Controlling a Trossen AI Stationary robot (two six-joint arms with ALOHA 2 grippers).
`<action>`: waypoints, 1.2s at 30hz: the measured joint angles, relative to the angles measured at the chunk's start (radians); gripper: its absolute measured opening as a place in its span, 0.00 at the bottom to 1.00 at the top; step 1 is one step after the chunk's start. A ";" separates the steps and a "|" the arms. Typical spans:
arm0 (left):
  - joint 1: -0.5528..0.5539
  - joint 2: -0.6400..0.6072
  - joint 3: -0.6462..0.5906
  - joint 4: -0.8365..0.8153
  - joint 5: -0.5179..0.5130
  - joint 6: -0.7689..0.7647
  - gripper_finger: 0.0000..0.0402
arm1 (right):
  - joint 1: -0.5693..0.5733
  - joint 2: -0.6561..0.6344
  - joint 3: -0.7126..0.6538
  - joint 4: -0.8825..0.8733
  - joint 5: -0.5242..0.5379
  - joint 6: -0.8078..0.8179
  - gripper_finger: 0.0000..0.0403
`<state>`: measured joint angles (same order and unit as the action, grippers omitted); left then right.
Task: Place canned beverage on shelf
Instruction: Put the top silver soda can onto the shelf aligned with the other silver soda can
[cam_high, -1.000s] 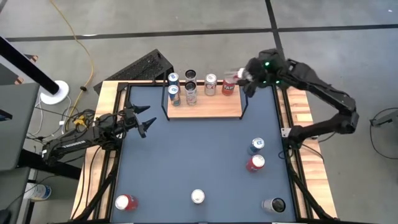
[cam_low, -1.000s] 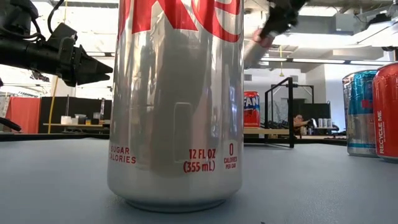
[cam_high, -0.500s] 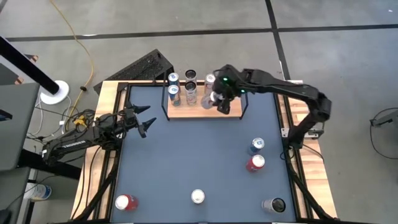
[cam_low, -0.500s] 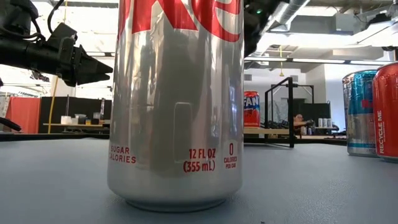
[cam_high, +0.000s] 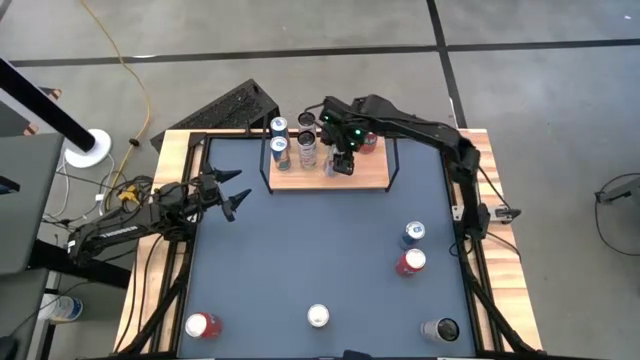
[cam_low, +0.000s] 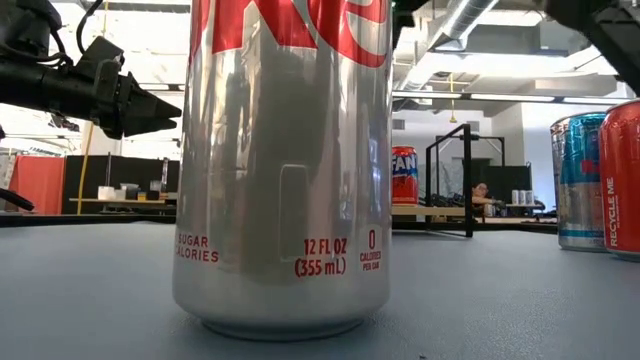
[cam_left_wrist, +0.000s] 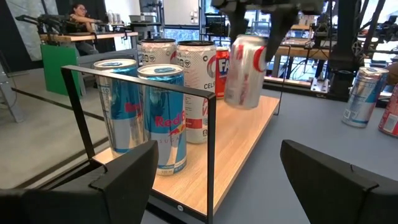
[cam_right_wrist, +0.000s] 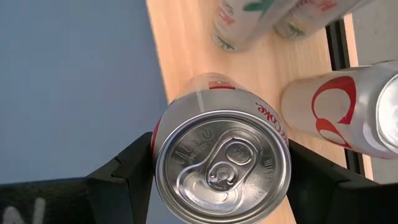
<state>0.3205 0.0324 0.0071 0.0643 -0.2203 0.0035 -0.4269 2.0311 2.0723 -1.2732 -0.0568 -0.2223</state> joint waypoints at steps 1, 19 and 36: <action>0.000 0.000 0.000 0.000 0.000 0.000 0.81 | -0.004 0.014 0.010 -0.006 0.001 -0.008 0.67; 0.000 0.000 0.000 0.000 0.000 0.000 0.81 | -0.060 0.053 0.015 -0.016 -0.007 -0.023 0.81; 0.000 0.000 0.000 0.000 0.000 0.000 0.81 | -0.044 0.047 0.153 -0.110 -0.001 -0.030 0.84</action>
<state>0.3206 0.0326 0.0067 0.0647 -0.2207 0.0033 -0.4706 2.0785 2.2257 -1.3836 -0.0578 -0.2523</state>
